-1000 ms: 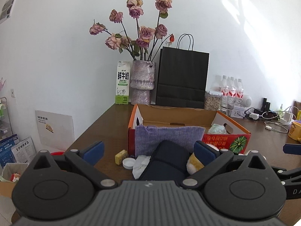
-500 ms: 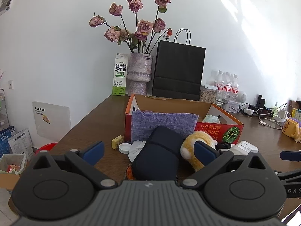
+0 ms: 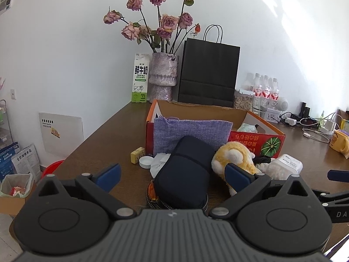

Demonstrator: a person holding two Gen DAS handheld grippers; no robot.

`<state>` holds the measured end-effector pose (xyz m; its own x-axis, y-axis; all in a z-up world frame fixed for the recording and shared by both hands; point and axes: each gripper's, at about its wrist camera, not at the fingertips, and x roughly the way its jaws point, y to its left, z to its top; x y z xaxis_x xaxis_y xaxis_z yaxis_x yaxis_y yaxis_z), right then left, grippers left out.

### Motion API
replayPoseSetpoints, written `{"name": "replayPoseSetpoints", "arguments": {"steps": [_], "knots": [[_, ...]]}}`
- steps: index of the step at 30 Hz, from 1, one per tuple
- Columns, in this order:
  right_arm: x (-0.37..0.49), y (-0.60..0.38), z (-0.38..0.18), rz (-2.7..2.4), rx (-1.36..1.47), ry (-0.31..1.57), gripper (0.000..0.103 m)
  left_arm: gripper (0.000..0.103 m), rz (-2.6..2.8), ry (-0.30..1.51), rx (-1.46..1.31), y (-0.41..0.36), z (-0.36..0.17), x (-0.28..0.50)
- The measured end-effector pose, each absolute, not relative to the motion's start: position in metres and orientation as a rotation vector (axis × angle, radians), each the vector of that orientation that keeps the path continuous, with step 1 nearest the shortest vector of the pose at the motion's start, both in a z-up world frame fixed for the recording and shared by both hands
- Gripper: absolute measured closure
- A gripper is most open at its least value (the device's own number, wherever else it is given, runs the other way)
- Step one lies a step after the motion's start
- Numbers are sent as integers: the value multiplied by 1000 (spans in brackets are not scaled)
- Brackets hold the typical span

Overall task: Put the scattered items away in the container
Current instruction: 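Move both grippers back toward the remaining items on the table, then grasp the yellow-white plush toy with the right gripper while the left grasps the dark blue pouch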

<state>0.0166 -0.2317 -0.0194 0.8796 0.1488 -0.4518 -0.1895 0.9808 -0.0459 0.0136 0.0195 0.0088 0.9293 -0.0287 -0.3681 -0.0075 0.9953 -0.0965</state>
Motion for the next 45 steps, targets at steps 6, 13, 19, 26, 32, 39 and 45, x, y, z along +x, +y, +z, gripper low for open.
{"name": "replayPoseSetpoints", "arguments": {"steps": [6,13,19,26,32,39,45], "knots": [[21,-232,-25,176,-86,484,1,0,-22,402,-83,18,4,19],[38,-214,-30,247,-116,499,6,0,-2,441,-61,18,-4,34],[64,-186,-28,352,-138,494,15,0,40,452,-85,38,-9,34],[104,-162,-32,457,-102,572,34,0,81,448,-105,58,-9,31],[122,-153,-36,497,-65,638,53,0,88,448,-119,65,-9,32],[117,-157,-35,489,-56,620,57,0,79,457,-113,61,-9,33],[106,-167,-24,468,-49,568,57,0,73,451,-100,55,-6,33]]}}
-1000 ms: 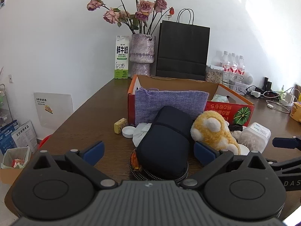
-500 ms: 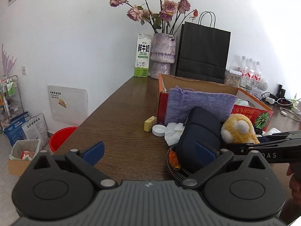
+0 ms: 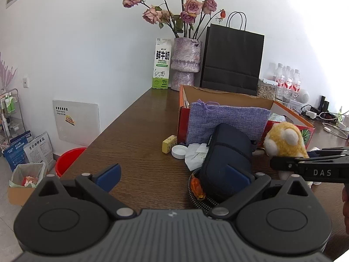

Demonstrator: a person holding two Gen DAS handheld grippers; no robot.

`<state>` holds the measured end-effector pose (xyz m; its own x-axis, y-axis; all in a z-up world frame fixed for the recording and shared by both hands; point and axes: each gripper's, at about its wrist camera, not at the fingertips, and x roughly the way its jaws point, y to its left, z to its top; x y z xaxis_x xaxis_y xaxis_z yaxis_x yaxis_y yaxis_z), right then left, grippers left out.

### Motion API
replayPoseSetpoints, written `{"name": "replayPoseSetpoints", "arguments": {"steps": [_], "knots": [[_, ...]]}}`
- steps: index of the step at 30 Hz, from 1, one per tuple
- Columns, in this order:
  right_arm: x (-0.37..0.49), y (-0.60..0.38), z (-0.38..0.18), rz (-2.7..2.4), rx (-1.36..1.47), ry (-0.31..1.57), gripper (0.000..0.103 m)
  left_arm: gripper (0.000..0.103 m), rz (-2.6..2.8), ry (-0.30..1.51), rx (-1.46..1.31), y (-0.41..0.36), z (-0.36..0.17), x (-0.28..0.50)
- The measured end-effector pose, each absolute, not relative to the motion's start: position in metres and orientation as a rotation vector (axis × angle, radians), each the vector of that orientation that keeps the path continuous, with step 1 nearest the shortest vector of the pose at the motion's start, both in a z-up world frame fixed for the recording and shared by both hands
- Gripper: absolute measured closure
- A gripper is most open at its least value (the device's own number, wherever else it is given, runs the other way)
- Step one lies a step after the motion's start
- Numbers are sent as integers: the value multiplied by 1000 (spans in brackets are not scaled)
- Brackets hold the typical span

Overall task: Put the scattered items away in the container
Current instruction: 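Grasp the yellow-white plush toy with the right gripper while the left grasps the dark blue pouch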

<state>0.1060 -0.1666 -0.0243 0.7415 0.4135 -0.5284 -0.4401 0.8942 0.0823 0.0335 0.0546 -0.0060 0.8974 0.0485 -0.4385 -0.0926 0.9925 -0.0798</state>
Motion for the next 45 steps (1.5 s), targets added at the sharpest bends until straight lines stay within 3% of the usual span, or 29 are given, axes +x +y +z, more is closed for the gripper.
{"name": "replayPoseSetpoints", "arguments": {"steps": [17,36,39,42,45], "knots": [[88,-233,-3,253,-27,444,57,0,5,459,-11,9,0,55],[89,-257,-16,217,4,446,57,0,-10,547,204,-44,-15,113],[90,-258,-16,218,3,445,57,8,-14,579,238,-48,-22,123],[90,-257,-16,221,0,443,57,24,7,590,264,-49,-28,127],[91,-258,-16,225,3,441,57,29,-14,579,230,-43,-26,126]]}}
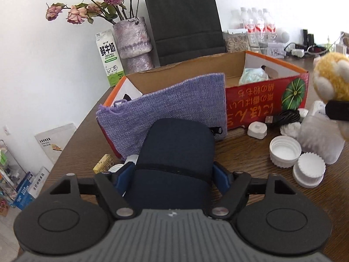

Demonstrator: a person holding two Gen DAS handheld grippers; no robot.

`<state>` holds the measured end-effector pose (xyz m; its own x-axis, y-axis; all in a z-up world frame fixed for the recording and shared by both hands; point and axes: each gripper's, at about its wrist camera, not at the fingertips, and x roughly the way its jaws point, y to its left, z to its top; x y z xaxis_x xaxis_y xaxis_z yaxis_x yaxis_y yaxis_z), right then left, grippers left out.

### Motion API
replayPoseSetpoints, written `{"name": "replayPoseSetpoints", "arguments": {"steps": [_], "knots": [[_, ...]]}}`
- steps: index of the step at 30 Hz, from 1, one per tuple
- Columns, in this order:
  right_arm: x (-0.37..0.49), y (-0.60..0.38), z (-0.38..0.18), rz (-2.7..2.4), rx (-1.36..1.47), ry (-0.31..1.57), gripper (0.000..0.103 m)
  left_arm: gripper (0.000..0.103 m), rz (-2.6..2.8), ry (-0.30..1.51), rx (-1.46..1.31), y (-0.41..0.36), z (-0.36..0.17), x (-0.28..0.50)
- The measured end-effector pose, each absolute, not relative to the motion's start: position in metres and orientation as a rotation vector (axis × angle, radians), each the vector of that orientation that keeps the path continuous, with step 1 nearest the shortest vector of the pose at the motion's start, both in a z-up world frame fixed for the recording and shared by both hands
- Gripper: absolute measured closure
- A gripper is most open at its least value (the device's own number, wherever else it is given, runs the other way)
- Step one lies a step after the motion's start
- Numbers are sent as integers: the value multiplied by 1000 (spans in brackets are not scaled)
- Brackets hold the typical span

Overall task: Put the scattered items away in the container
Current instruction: 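Grasp the yellow-white plush toy with the right gripper while the left grasps the dark blue pouch, then carry the plush toy and pouch over the box and open both grippers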

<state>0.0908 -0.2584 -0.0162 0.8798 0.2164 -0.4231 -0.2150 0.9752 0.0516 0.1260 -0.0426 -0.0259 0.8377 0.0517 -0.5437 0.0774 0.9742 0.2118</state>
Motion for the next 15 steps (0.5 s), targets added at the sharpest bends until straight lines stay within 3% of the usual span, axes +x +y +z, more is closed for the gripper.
{"name": "replayPoseSetpoints", "arguments": {"steps": [15], "knots": [[83,-252,-10,230,-10,430,57,37,-33,516,141,-29,-7,110]]}}
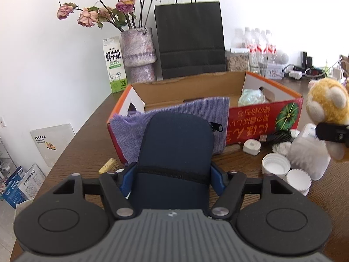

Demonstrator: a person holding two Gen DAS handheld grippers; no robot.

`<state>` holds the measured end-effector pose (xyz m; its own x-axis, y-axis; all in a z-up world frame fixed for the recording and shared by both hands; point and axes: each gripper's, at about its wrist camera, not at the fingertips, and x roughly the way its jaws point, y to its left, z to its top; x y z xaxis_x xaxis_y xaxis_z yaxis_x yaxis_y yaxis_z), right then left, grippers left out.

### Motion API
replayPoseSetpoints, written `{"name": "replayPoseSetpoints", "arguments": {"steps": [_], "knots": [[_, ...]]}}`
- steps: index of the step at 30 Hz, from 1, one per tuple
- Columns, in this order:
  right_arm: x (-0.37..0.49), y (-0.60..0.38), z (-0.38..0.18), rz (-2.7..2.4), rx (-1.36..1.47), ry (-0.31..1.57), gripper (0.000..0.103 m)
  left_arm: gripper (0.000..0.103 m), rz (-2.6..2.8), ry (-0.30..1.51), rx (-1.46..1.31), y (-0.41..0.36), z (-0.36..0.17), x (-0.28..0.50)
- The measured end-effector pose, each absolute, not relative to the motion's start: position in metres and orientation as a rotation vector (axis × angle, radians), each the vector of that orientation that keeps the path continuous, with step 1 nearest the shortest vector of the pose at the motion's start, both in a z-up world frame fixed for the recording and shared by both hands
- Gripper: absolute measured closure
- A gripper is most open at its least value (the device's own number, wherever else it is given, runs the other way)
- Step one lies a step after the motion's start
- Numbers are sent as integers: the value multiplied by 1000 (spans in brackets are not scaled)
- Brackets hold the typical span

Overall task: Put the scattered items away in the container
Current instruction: 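Carry the plush toy and pouch over the box and open both grippers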

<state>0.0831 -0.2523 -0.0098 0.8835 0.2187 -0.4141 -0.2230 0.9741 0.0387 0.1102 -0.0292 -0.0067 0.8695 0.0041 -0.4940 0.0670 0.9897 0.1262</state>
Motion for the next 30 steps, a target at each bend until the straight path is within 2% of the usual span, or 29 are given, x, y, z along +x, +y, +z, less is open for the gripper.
{"name": "replayPoseSetpoints", "arguments": {"steps": [18,30], "knots": [[74,-239,8,231,-38,379,57,39,-84,315,34,-16,43,73],[119,-219,42,236,-61,266,57,39,-87,205,-58,-17,78,116]]}}
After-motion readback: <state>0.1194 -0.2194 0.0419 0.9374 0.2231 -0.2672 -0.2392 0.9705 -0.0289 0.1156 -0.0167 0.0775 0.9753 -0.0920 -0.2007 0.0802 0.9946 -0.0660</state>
